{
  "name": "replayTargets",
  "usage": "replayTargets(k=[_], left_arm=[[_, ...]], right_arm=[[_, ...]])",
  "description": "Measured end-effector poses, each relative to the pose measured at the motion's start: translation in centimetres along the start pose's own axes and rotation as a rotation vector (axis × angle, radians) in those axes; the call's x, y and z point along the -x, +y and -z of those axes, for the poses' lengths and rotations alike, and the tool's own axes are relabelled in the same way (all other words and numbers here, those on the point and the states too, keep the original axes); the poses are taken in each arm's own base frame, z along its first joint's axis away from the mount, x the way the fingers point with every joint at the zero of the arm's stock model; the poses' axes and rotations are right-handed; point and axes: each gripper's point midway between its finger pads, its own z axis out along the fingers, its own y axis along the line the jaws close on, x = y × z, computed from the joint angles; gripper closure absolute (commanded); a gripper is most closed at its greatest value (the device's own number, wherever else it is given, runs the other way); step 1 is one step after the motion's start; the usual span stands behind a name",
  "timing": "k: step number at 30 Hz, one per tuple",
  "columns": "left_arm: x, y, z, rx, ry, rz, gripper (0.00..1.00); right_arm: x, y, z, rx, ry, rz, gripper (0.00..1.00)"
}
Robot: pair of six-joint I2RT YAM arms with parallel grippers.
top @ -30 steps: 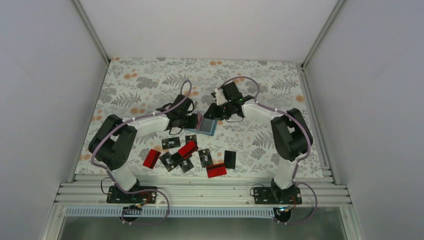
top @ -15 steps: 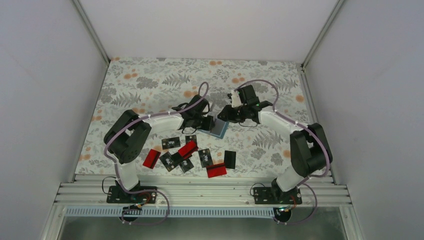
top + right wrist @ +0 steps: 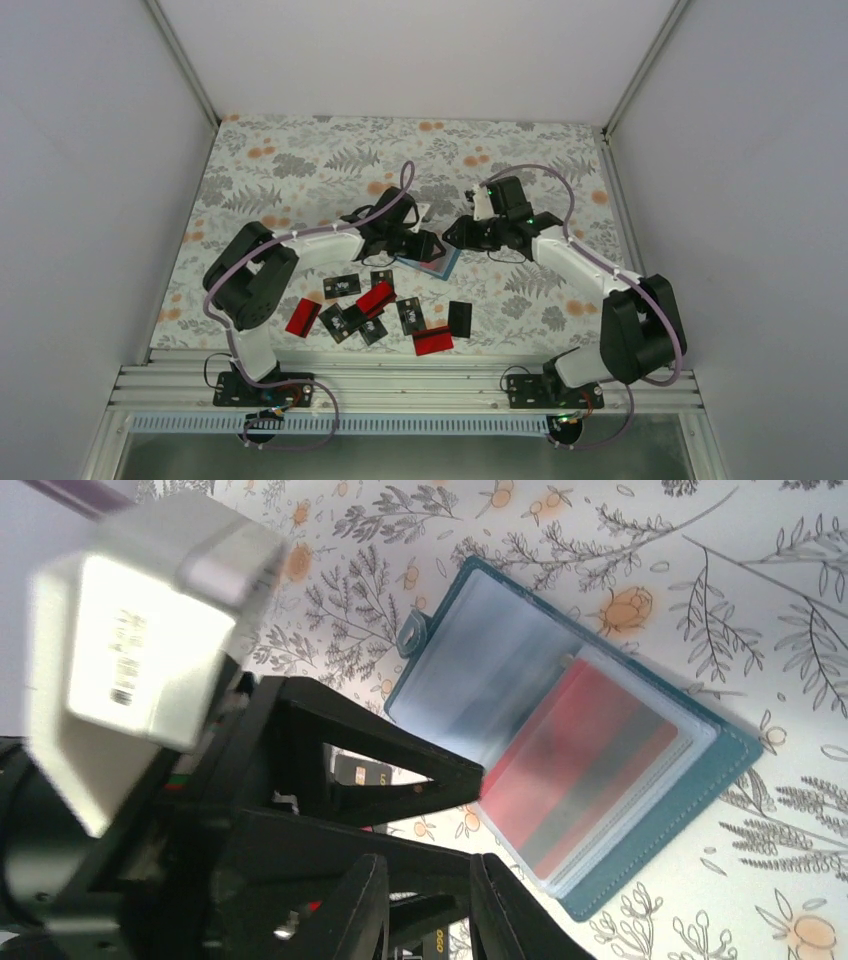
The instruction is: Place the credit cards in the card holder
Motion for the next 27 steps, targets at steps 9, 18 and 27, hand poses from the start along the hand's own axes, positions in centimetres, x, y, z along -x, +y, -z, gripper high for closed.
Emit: replayTargets(k=[9,18,27], left_arm=[[2.1,-0.2,6.5,0.132,-0.155,-0.047,0.50],[-3.9,2.1,9.7,0.263,-0.089,-0.108,0.51],[-9.5,-0.6,6.6,0.142,0.060,-0.205,0.56]], right_arm=[[-4.9,-1.3,-0.9,0.016,0.110,-0.046,0.73],[-12.1,0.2,-1.2,0.063,0.259,0.010,0.64],[-19.0,-1.4,1.3,0.084,0.349,-0.156,0.53]])
